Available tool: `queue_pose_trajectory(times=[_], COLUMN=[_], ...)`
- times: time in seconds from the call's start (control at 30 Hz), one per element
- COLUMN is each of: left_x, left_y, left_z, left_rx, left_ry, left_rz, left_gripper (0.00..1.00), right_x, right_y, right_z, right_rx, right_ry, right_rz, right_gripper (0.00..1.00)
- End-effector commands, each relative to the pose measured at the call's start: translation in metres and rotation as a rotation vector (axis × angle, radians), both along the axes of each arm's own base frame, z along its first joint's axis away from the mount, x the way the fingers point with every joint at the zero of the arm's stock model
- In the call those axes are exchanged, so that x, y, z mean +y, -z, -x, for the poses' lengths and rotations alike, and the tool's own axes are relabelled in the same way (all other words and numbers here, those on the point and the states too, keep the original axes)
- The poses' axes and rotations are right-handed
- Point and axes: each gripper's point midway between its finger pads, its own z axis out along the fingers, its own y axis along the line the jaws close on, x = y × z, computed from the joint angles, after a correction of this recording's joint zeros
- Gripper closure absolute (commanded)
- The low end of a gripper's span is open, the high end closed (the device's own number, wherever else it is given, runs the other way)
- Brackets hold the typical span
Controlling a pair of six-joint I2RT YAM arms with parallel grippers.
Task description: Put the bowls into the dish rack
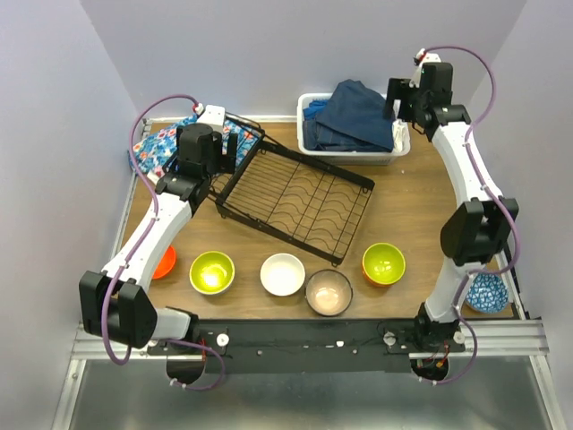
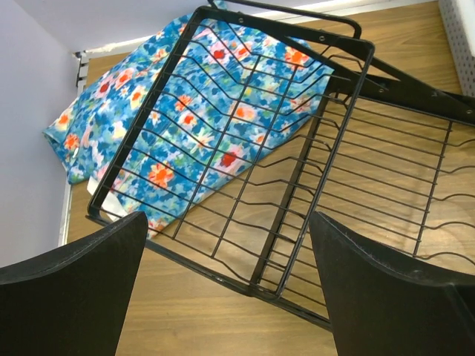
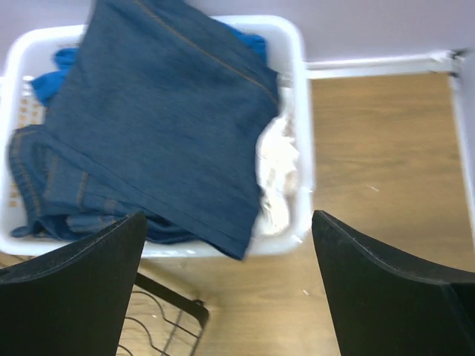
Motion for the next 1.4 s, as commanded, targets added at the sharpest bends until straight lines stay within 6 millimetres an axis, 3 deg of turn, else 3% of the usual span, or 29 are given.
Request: queue_pose_trajectory(times=[0.0,0.07,0.17,0.2,0.27,0.33,0.4,0.43,0.47,0.5,0.57,0.6,0.63,0.7,0.8,0.87,0.9,0.93,1.03,1.13,1.37], left_x=[0.009,0.014,0.021,0.023,0.027,0.029,0.031,0.030,0.032,0.032,0.034,0.036,0.041,0.047,0.058,0.064,0.065,0.066,0.070,0.074,0.078], left_y=[0.002,0.003,0.008,0.012,0.013,0.016,0.017,0.019,0.019,0.023,0.024,0.029,0.031,0.036,0.045,0.047,0.052,0.053,0.056,0.060,0.058], left_z=[0.006,0.008,0.011,0.012,0.013,0.014,0.016,0.017,0.019,0.022,0.026,0.029,0.031,0.037,0.046,0.050,0.054,0.055,0.059,0.062,0.064], left_rx=[0.015,0.020,0.029,0.036,0.036,0.045,0.045,0.047,0.049,0.060,0.060,0.072,0.075,0.086,0.104,0.110,0.125,0.128,0.146,0.166,0.170], left_ry=[-0.013,-0.023,-0.037,-0.042,-0.052,-0.057,-0.065,-0.064,-0.067,-0.067,-0.072,-0.075,-0.091,-0.107,-0.139,-0.161,-0.167,-0.170,-0.184,-0.206,-0.227], left_rz=[0.007,0.031,0.033,0.032,0.034,0.033,0.049,0.058,0.066,0.080,0.088,0.092,0.101,0.108,0.120,0.141,0.149,0.158,0.196,0.247,0.242], left_gripper=[0.01,0.01,0.01,0.01,0.01,0.01,0.01,0.01,0.01,0.01,0.01,0.01,0.01,0.01,0.01,0.01,0.01,0.01,0.01,0.01,0.01], right_x=[0.062,0.077,0.098,0.106,0.121,0.141,0.164,0.173,0.184,0.203,0.225,0.246,0.254,0.278,0.298,0.303,0.309,0.309,0.314,0.313,0.312], right_y=[-0.006,-0.014,-0.005,-0.013,-0.010,-0.022,-0.015,-0.027,-0.008,-0.005,0.001,0.018,0.026,0.047,0.057,0.077,0.071,0.084,0.088,0.104,0.150], right_z=[-0.014,-0.019,-0.028,-0.031,-0.034,-0.037,-0.045,-0.049,-0.055,-0.053,-0.053,-0.050,-0.051,-0.049,-0.052,-0.062,-0.065,-0.072,-0.080,-0.087,-0.090], right_rx=[-0.024,-0.050,-0.045,-0.071,-0.084,-0.139,-0.139,-0.167,-0.134,-0.131,-0.130,-0.105,-0.099,-0.079,-0.085,-0.071,-0.099,-0.096,-0.133,-0.136,-0.120], right_ry=[-0.213,-0.249,-0.290,-0.329,-0.414,-0.495,-0.507,-0.512,-0.510,-0.533,-0.551,-0.569,-0.560,-0.583,-0.568,-0.519,-0.507,-0.472,-0.434,-0.383,-0.334], right_rz=[-0.083,-0.082,-0.091,-0.104,-0.097,-0.129,-0.170,-0.182,-0.210,-0.222,-0.235,-0.227,-0.210,-0.199,-0.213,-0.227,-0.234,-0.222,-0.211,-0.169,-0.009], right_gripper=[0.00,0.00,0.00,0.00,0.00,0.02,0.06,0.14,0.20,0.28,0.70,0.85,0.99,0.99,0.99,0.99,0.99,0.99,0.99,0.99,0.99])
